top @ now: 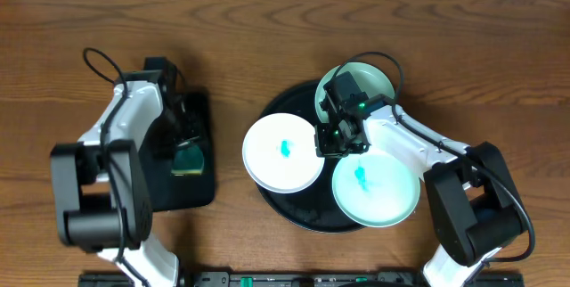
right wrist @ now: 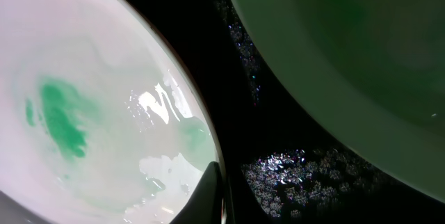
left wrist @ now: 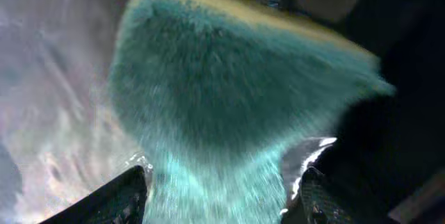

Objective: Clean dirty plates on tray and stack at the side
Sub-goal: 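Grasp the green sponge with the left gripper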

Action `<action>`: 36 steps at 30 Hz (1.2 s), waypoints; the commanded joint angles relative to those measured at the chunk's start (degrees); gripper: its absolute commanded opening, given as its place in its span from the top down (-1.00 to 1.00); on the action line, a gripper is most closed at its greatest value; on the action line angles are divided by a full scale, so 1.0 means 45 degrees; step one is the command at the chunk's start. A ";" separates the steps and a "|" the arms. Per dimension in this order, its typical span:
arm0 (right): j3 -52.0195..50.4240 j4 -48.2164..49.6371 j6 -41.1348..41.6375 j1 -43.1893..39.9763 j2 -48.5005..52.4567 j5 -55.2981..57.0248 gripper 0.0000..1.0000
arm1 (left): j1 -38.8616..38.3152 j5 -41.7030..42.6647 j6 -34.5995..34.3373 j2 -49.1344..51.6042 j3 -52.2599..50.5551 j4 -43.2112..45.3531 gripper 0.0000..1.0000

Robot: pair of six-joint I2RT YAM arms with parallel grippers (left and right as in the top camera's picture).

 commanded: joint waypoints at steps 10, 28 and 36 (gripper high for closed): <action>-0.0155 -0.0117 0.0044 0.0131 -0.0053 -0.0063 0.97 | -0.0005 0.0121 0.0063 -0.0986 0.0063 -0.0330 -0.24; -0.0155 -0.0340 0.0044 0.0126 -0.0053 -0.0063 0.97 | -0.0005 0.0131 0.0117 0.0792 0.0068 0.0495 0.85; -0.0155 -0.0427 0.0039 0.0131 -0.0053 -0.0058 0.97 | -0.0204 0.0063 0.0204 -0.1865 0.0068 0.0340 0.85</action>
